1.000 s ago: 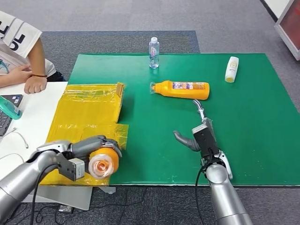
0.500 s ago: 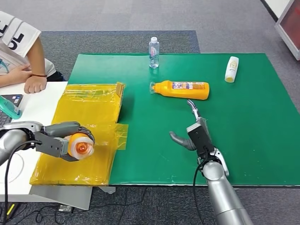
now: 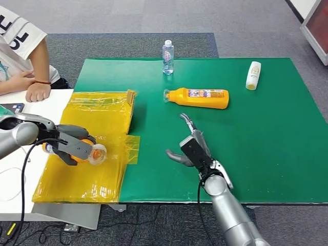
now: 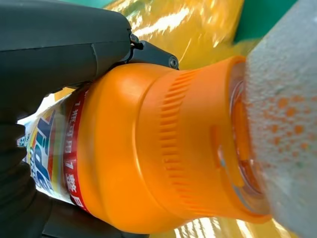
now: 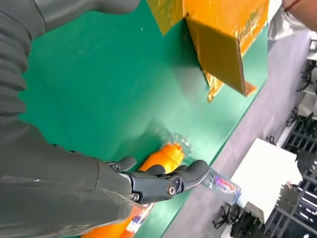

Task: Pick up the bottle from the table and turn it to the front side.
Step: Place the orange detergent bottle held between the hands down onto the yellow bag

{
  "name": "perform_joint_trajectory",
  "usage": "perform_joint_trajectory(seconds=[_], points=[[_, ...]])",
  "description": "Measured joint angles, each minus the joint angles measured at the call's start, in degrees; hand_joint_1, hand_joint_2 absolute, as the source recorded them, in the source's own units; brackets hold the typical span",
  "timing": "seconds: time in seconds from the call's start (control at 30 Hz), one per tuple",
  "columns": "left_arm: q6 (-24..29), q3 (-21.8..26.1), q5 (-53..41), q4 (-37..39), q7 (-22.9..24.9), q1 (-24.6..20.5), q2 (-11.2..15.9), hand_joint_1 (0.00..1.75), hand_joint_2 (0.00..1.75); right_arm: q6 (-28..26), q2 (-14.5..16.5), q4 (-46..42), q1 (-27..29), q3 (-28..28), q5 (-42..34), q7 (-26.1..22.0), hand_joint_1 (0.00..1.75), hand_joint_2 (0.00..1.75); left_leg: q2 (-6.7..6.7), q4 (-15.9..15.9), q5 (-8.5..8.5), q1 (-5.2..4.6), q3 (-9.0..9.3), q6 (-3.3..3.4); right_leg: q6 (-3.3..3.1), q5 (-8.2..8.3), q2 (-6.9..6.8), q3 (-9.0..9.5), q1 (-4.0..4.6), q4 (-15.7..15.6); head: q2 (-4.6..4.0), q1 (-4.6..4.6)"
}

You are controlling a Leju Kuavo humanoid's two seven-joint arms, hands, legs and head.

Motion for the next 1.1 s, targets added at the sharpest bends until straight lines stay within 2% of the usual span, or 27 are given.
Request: perform_joint_trajectory(seconds=[0.23,0.4,0.53,0.67,0.83,0.97,1.1], points=[[6.08,-4.7,-3.88,9.1,-1.28,0.74,-5.49,1.75,1.75,-0.31,0.95,2.42,-0.16,1.3,1.3,0.33,0.0,1.75,-0.01,0.0,0.0,0.0,-0.06,0.0,0.0,0.0,-0.01,-0.03,0.0,0.0,0.0,0.0],[11.34,-3.15,1.51,12.3,-6.2,2.37,-6.62,1.75,1.75,-0.54,1.13,3.59,-0.09,2.3,1.3,-0.02,0.0,1.75,-0.01,0.0,0.0,0.0,-0.05,0.0,-0.01,-0.02,-0.02,0.0,0.0,0.02,0.0,0.0],[12.58,3.81,8.13,12.76,-12.29,5.09,-5.26,1.75,1.75,-0.52,1.13,4.43,0.12,3.35,-0.02,-0.93,0.0,1.75,-0.02,0.0,0.0,0.0,-0.02,0.0,-0.04,-0.04,-0.02,0.03,0.0,0.03,0.0,0.01],[10.78,13.99,13.5,12.76,-17.39,9.89,-4.74,1.75,1.75,-0.53,1.1,4.75,0.49,4.5,-1.34,-1.29,0.0,1.75,-0.02,0.0,0.01,0.0,0.0,0.0,-0.04,-0.04,-0.02,0.01,0.0,0.03,0.0,0.0],[6.3,25.7,13.28,12.76,-19.68,14.99,-6.04,1.75,1.75,-0.52,1.07,5.05,0.72,5.9,-2.65,-1.33,0.0,1.75,-0.01,0.0,0.01,0.0,-0.01,0.0,-0.04,-0.03,-0.01,0.0,0.0,0.03,0.0,0.0],[2.12,30.58,11.25,12.78,-19.88,16.32,-6.44,1.75,1.75,-0.42,1.04,5.59,0.71,6.7,-3.25,-1.33,0.0,1.75,-0.01,0.0,0.01,0.0,-0.02,-0.01,-0.05,-0.03,-0.01,-0.01,0.01,0.03,0.0,0.0],[-1.46,32.61,10.05,12.8,-21.37,16.7,-6.06,1.75,1.75,-0.04,1.04,6.18,0.65,7.42,-3.46,-1.34,0.0,1.75,-0.01,0.0,0.02,0.01,-0.04,-0.03,-0.06,-0.03,0.0,-0.05,0.02,0.05,0.0,0.0]])
